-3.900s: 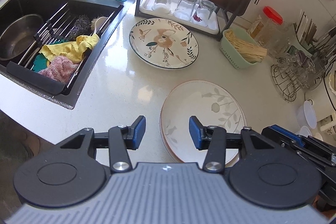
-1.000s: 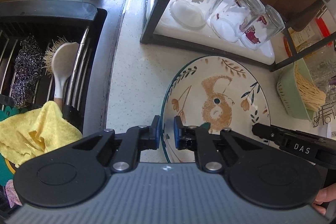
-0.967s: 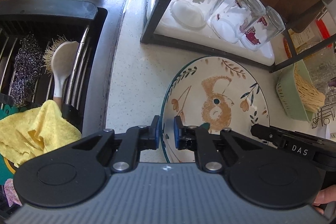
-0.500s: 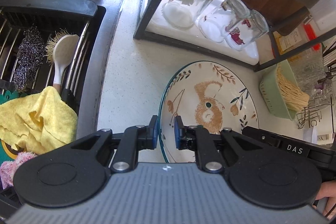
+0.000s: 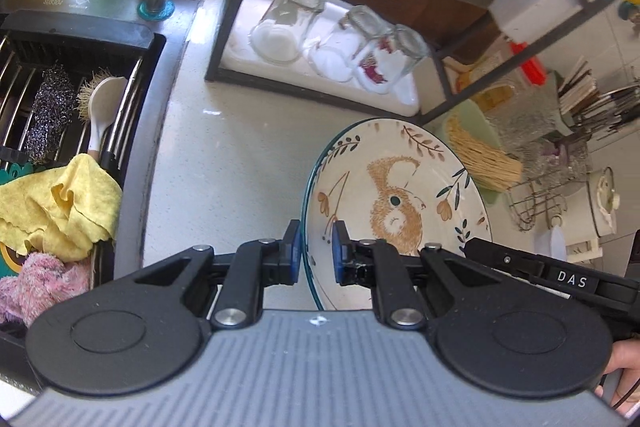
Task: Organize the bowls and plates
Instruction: 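Carry the bird-pattern plate with the left gripper onto the plate stack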
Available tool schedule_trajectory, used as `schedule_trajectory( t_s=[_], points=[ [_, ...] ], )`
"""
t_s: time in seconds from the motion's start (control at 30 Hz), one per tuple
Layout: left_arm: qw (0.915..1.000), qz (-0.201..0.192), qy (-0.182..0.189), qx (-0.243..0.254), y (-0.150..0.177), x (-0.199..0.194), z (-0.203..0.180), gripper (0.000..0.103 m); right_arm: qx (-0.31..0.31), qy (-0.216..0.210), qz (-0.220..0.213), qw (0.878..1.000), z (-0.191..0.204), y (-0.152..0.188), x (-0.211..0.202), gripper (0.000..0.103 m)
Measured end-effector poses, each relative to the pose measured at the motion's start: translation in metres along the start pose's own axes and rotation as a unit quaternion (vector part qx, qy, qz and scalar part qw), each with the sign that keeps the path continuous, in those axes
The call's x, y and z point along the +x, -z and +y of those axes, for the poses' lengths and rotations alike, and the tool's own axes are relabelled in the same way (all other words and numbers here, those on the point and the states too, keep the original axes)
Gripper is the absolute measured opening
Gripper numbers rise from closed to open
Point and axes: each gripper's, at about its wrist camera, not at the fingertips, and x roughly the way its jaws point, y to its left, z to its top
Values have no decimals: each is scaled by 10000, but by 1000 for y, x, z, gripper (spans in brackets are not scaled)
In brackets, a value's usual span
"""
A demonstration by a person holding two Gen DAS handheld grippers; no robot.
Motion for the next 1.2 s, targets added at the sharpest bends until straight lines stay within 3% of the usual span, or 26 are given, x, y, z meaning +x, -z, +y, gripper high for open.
schedule_trajectory(
  t_s=[0.63, 0.87, 1.2],
  points=[
    [9995, -117, 240, 174, 70, -23, -61, 16, 48, -149, -491, 9987, -40, 51, -80, 25],
    [9996, -92, 99, 238, 94, -18, -87, 17, -117, -197, -444, 9987, -62, 61, -91, 25],
    [9995, 88, -140, 263, 113, 1, -94, 17, -286, -172, -241, 9992, -82, 88, -82, 25]
  ],
)
